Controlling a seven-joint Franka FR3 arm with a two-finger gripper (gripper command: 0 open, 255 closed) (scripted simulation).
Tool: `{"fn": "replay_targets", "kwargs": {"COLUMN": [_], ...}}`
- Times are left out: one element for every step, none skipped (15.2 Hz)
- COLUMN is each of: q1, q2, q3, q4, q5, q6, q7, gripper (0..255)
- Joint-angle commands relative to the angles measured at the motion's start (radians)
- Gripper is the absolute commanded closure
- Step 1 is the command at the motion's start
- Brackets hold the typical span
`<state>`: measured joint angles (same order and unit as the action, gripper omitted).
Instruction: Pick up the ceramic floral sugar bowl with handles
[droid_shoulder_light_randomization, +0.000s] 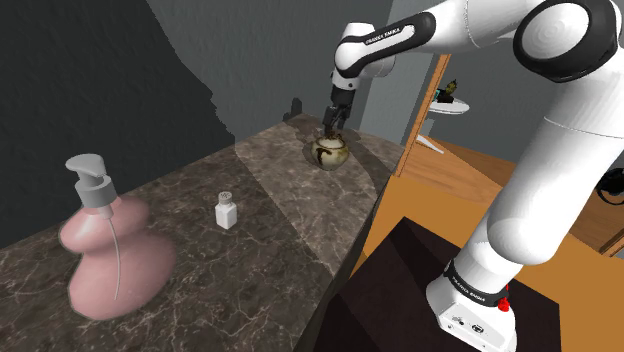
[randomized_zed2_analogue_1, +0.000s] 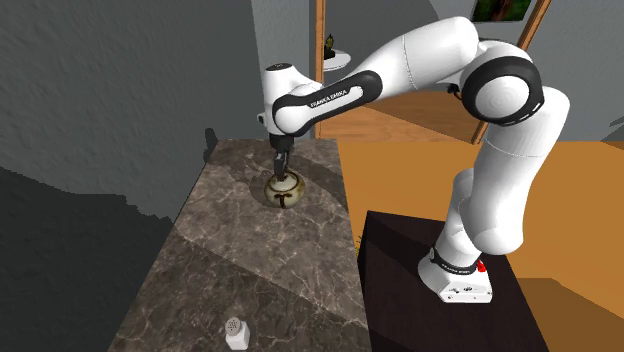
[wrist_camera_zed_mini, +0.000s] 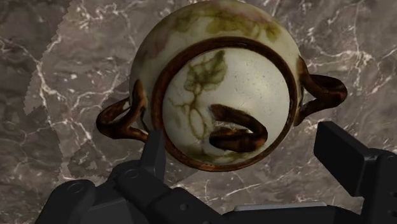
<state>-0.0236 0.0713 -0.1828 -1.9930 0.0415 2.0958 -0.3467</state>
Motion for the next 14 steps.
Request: {"fn": "replay_targets", "kwargs": {"q1": [0.0,0.0,0.0,0.0,0.0,0.0,0.0,0.0,0.0,0.0,0.0,0.0,0.0,0.0], "q2": [0.008,0.011,0.011,0.011,0.012,0.012,0.012,0.011,0.011,0.011,0.011,0.011,0.011,0.011], "q3": [0.001,0.001,0.001,0.001,0.001,0.001,0.001,0.001,0.001,0.001,0.001,0.001,0.001,0.001], "q4": [-0.017,-0.022,-0.022,-0.022,-0.021,-0.02,-0.021,-0.021,-0.021,-0.021,-0.021,-0.021,-0.021,-0.022], "q5": [0.002,0.003,0.003,0.003,0.003,0.003,0.003,0.003,0.003,0.003,0.003,0.003,0.003,0.003], "q6": [0.026,0.033,0.033,0.033,0.033,0.032,0.032,0.032,0.032,0.032,0.032,0.032,0.032,0.033], "q7": [-0.001,-0.002,-0.002,-0.002,-0.002,-0.002,-0.002,-0.002,-0.002,-0.002,-0.002,-0.002,-0.002,-0.002], "gripper": [0,0,0,0,255,255,255,255,255,255,255,255,255,255]}}
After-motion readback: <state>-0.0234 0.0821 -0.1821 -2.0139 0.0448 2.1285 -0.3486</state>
